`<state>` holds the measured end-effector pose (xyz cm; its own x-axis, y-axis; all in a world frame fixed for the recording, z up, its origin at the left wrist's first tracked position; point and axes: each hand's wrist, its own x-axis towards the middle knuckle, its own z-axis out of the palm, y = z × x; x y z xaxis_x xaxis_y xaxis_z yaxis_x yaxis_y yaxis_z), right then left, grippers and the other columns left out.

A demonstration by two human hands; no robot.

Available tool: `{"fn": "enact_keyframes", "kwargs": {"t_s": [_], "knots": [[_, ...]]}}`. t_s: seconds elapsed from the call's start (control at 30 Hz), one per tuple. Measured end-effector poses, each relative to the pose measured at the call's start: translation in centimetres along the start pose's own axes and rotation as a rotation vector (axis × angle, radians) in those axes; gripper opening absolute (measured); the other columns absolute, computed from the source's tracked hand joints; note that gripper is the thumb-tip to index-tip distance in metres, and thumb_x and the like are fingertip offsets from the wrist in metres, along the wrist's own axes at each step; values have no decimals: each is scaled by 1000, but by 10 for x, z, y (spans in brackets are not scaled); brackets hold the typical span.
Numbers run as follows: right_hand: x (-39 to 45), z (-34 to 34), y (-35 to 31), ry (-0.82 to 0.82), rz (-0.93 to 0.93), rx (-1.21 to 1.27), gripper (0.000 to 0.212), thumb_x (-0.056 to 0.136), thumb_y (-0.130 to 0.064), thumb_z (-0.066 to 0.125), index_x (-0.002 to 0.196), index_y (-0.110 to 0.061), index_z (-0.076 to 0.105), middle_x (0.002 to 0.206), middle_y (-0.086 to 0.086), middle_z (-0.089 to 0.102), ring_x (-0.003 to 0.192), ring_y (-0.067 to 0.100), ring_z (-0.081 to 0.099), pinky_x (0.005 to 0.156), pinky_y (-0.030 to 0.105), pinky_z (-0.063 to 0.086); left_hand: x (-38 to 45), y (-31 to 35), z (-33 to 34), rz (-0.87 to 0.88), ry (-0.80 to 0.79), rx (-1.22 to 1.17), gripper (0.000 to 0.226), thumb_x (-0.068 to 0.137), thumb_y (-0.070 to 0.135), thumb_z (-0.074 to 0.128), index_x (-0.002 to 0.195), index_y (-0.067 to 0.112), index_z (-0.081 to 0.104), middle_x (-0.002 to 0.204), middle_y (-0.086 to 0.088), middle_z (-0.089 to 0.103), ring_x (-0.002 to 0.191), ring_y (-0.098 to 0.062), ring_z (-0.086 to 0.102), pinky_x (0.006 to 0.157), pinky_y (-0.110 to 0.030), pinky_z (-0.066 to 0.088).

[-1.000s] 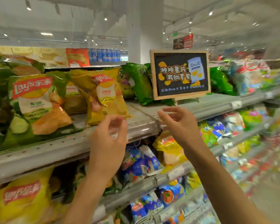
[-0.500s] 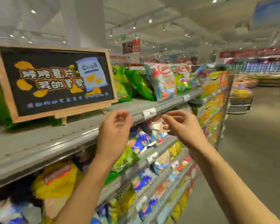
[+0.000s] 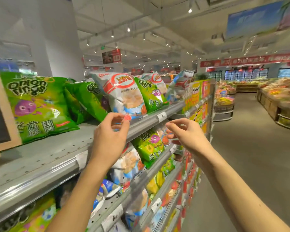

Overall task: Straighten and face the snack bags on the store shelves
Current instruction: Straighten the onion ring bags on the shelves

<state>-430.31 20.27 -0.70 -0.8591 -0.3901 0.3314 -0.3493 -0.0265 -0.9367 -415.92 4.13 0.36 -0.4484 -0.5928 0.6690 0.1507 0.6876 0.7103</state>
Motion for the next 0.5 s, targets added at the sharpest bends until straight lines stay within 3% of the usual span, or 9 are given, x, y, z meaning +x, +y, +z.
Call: {"fn": "enact_keyframes", "kwargs": {"t_s": [0.03,0.17,0.27,0.37,0.5], "knots": [[20,0,4,-1,4,5,12,92,-24,73,97,-14,71,83,9,75,68,16,67,69,37,55,12,-3,9,22,23,47,7,91,27,70,96,30,65,95,9,70,84,5,63,72,-8,48],[98,5,17,-19,-9,-35,23,90,-27,75,105,-10,71,88,10,75,72,19,67,75,41,55,54,-6,37,73,169,221,22,90,29,66,110,20,63,107,-1,62,98,-22,61,86,-43,53],[144,6,30,-2,-65,-88,27,89,-34,76,108,-14,71,93,5,76,78,17,68,75,35,54,77,-9,52,63,268,311,45,85,31,71,125,17,56,123,-6,50,119,-25,48,104,-41,41],[180,5,40,10,-113,-190,29,88,-42,75,109,-24,68,94,-7,73,85,9,68,73,31,53,91,-17,61,-19,314,370,71,79,41,72,138,18,41,137,-6,37,131,-24,35,110,-43,34],[231,12,45,-3,-143,-227,48,88,-46,75,125,-17,63,108,1,71,97,15,66,87,35,51,100,-29,68,-119,338,329,89,76,47,74,147,21,28,143,-8,41,130,-30,45,107,-49,41]]}}
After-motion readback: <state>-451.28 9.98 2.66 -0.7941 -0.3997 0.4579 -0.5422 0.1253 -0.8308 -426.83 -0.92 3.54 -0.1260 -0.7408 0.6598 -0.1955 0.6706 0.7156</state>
